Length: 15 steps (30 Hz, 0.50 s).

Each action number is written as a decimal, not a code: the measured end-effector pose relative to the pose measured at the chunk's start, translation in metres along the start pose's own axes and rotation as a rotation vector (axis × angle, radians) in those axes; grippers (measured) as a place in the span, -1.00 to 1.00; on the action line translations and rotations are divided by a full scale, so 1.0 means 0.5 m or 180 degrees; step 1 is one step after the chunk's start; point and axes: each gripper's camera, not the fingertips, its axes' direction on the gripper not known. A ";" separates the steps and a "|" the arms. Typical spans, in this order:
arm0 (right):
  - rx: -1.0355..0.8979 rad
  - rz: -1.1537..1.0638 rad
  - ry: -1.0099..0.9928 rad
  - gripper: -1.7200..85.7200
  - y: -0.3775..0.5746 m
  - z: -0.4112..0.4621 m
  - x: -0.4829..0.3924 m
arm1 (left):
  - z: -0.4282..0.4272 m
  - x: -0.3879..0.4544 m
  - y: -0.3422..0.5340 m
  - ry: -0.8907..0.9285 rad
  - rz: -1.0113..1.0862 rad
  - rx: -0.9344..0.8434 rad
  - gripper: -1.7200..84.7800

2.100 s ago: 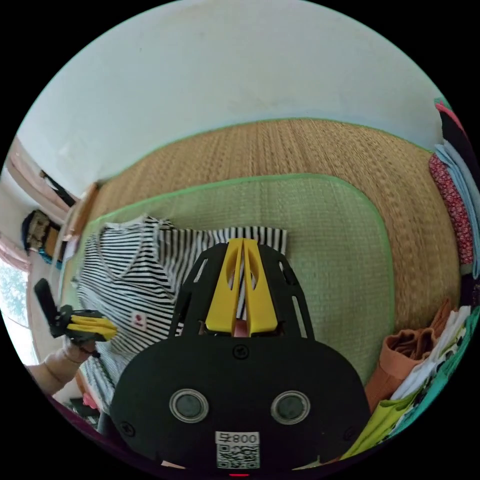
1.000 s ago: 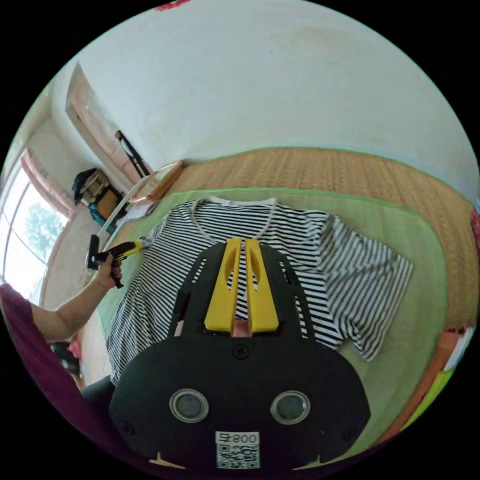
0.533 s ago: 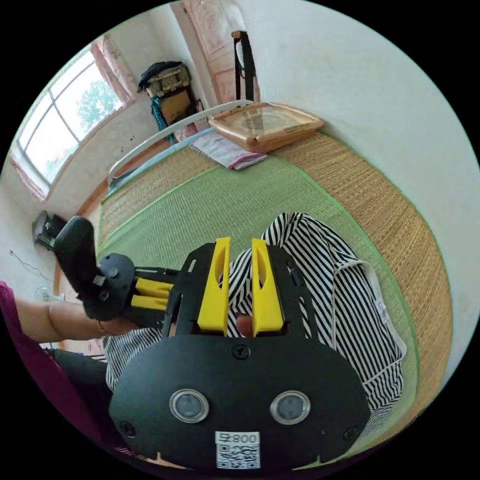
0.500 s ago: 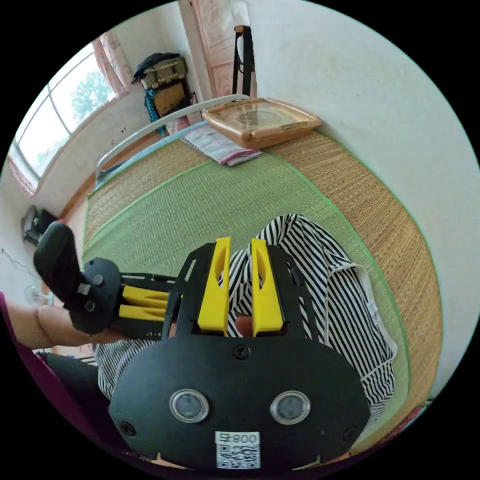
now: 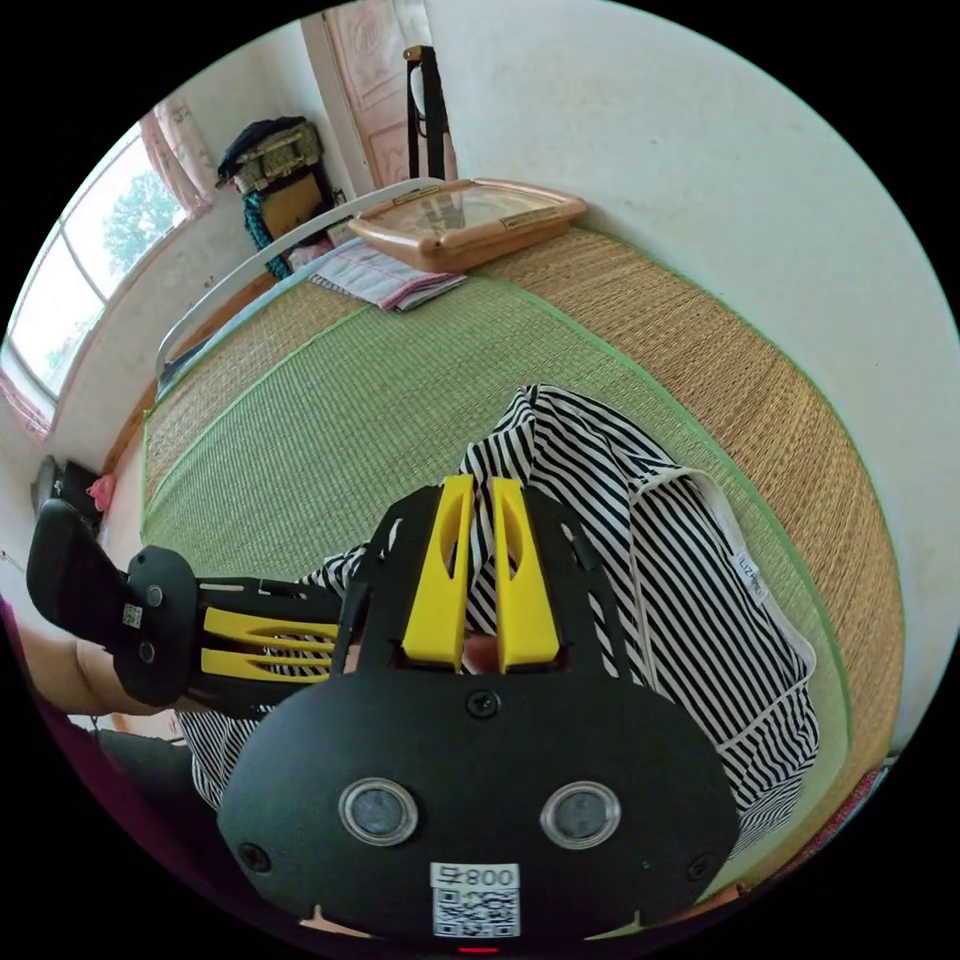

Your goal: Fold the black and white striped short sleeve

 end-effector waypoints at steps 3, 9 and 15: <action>-0.0053 -0.0005 -0.0110 -0.85 -0.024 0.003 -0.008 | -0.002 -0.004 0.015 -0.0009 0.0008 -0.0008 -0.94; 0.0034 -0.0236 -0.0049 -0.80 -0.068 -0.021 -0.053 | -0.001 -0.005 0.041 -0.0055 0.0085 -0.0072 -0.94; -0.0187 -0.0195 0.0104 -0.86 -0.100 0.017 -0.042 | -0.009 -0.016 0.071 -0.0063 0.0090 -0.0078 -0.94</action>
